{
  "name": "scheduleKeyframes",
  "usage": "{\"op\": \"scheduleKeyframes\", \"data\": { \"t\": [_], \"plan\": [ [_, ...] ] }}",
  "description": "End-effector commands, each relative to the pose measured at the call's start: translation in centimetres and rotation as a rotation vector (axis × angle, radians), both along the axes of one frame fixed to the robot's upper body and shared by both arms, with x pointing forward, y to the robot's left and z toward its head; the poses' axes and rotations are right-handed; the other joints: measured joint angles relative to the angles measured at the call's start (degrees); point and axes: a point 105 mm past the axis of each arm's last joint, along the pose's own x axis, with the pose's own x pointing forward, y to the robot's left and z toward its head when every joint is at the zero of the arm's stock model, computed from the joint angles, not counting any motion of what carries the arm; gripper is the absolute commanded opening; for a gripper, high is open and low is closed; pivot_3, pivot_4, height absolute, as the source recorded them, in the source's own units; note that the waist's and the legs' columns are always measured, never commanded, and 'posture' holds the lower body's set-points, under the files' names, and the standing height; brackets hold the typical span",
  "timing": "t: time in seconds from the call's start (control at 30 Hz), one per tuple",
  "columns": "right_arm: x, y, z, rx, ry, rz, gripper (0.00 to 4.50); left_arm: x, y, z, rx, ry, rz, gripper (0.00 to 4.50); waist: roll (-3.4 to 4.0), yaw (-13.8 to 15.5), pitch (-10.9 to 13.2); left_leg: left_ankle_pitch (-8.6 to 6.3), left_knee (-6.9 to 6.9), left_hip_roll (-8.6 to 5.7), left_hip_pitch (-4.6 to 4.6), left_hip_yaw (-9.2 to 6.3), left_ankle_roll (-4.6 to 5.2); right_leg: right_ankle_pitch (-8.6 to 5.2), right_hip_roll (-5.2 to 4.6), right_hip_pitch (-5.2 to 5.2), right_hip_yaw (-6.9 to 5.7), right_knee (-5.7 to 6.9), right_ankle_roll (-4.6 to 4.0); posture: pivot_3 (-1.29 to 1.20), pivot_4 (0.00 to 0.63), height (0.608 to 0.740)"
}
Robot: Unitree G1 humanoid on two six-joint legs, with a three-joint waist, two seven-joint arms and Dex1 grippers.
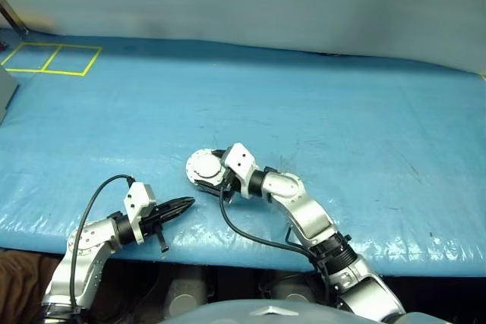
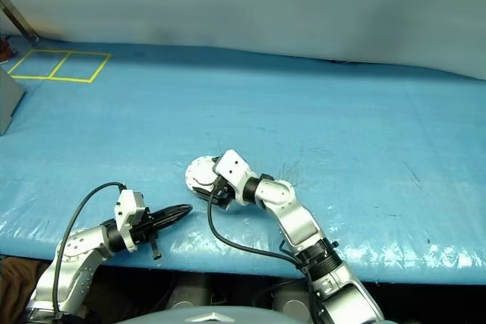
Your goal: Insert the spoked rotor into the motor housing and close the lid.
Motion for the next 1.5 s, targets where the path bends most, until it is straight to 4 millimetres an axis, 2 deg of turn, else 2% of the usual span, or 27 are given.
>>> {"op": "scheduleKeyframes", "data": {
  "t": [0.03,0.07,0.17,0.27,0.63,0.93,1.13,1.3,1.5],
  "plan": [
    [0.1,0.4,0.9,0.012,-0.036,0.010,4.48,0.1,0.2,0.4,0.007,-0.035,0.004,0.00,0.00,0.00,0.00,0.00,0.00,0.00,0.00,0.00,0.00,0.00,0.00,0.00,0.00,0.00,0.00,0.00,0.150,0.740],
    [0.1,0.3,0.8,0.013,-0.033,0.008,4.48,0.1,0.2,0.4,0.008,-0.034,0.004,0.00,0.00,0.00,0.00,0.00,0.00,0.00,0.00,0.00,0.00,0.00,0.00,0.00,0.00,0.00,0.00,0.00,0.150,0.740],
    [0.2,0.2,0.8,0.012,-0.030,0.000,3.89,0.1,0.2,0.4,0.008,-0.035,0.003,0.00,0.00,-0.01,0.00,0.00,0.00,0.00,0.00,0.00,0.00,0.00,0.00,0.00,0.00,0.00,0.00,0.00,0.150,0.740],
    [0.3,0.1,0.8,0.012,-0.028,-0.007,2.99,0.1,0.2,0.4,0.009,-0.037,0.002,0.00,0.00,-0.01,0.00,0.00,-0.01,0.00,0.00,0.00,-0.01,0.00,-0.01,0.00,0.00,0.00,0.00,0.00,0.150,0.740],
    [0.5,0.1,1.2,0.014,-0.019,-0.021,2.99,0.1,0.1,0.3,0.007,-0.032,0.001,0.00,0.00,-0.01,0.00,-0.01,-0.01,0.00,0.00,0.00,-0.01,0.00,-0.02,-0.01,-0.01,-0.01,-0.01,0.00,0.150,0.740],
    [0.7,0.0,0.7,-0.097,-0.032,-0.028,2.99,0.1,0.2,0.2,0.008,-0.028,0.006,0.00,0.01,-0.02,0.00,-0.02,-0.01,0.00,0.01,-0.01,0.00,0.00,-0.03,-0.02,-0.01,0.00,-0.01,0.00,0.150,0.740],
    [0.9,-0.8,-2.0,-0.244,0.053,-0.085,2.99,0.2,0.2,0.2,0.010,-0.033,0.010,0.00,0.04,-0.15,-0.02,-0.01,-0.02,0.01,0.04,-0.02,-0.01,0.00,-0.05,-0.01,-0.01,0.01,-0.01,0.00,0.150,0.740],
    [1.2,-1.6,-3.3,-0.254,0.135,-0.127,2.99,0.5,0.3,0.5,0.000,-0.050,0.034,0.00,0.10,-0.21,-0.08,0.00,-0.02,0.01,0.12,-0.03,-0.03,0.00,-0.09,0.05,-0.02,0.03,-0.02,0.00,0.150,0.740],
    [1.1,-2.1,-3.7,-0.224,0.177,-0.145,2.99,2.2,0.5,1.8,-0.048,-0.119,0.132,0.00,0.14,0.03,-0.16,0.01,-0.02,0.02,0.15,-0.05,-0.04,0.03,-0.12,0.09,-0.06,0.04,-0.05,0.00,0.150,0.740]
  ]
}}
